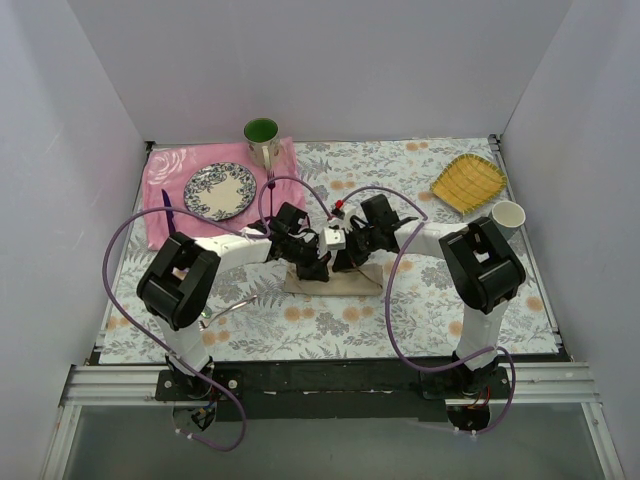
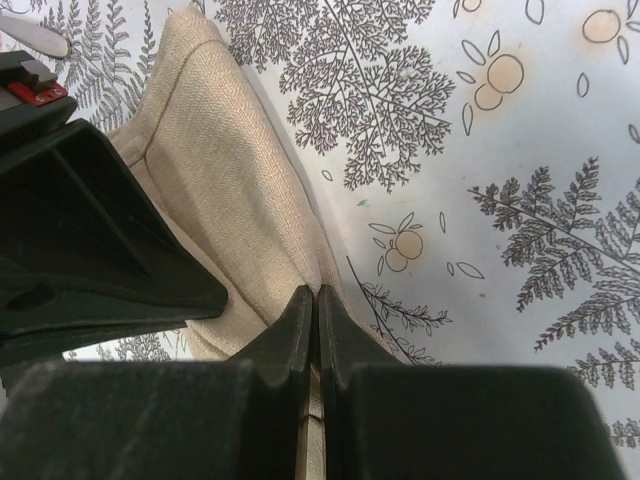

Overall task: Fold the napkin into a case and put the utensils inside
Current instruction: Stuff the top corner of the smaller-rectangle-folded napkin into the folded napkin.

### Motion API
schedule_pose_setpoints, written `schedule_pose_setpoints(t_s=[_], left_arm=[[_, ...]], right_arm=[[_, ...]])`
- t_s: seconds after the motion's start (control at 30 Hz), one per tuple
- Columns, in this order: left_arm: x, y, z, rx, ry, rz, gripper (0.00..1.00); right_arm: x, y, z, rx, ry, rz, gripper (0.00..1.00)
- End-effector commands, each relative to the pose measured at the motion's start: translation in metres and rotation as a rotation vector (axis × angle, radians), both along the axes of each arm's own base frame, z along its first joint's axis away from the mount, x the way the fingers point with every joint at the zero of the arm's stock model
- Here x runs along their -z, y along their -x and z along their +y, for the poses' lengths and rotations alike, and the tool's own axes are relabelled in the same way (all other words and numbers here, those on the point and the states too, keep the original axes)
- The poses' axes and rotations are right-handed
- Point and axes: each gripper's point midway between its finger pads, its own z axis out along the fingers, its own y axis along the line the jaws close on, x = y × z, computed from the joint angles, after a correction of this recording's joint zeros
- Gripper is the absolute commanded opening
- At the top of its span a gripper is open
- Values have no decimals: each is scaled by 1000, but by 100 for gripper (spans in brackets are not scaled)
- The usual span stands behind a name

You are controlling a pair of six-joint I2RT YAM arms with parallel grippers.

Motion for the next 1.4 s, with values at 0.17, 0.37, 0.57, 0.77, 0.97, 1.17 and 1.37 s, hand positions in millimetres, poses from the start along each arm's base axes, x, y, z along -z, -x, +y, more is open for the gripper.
schedule_pose_setpoints(t_s=[0.17,0.37,0.57,0.77,0.97,1.17,1.37], left_arm=[[-25,-17,-7,-65,51,-78,0],[-16,-29,-7,-107,32,-91,0],[-2,-38,-3,-139,16,-77,0],[18,-45,3,-165,-4,-55,0],[23,-38,2,-152,5,-8,0],[25,-35,2,-153,-17,26,0],[32,-35,5,-175,-55,77,0]], right_arm=[[-15,13,5,-44,-36,-3,1],[-15,17,4,-53,-37,0,1],[-17,15,6,-57,-43,-8,1],[-17,14,6,-57,-38,-7,1],[-52,-8,10,-33,-58,-87,11],[-96,-13,3,14,-83,-105,18],[-98,14,-15,37,-82,-50,24]])
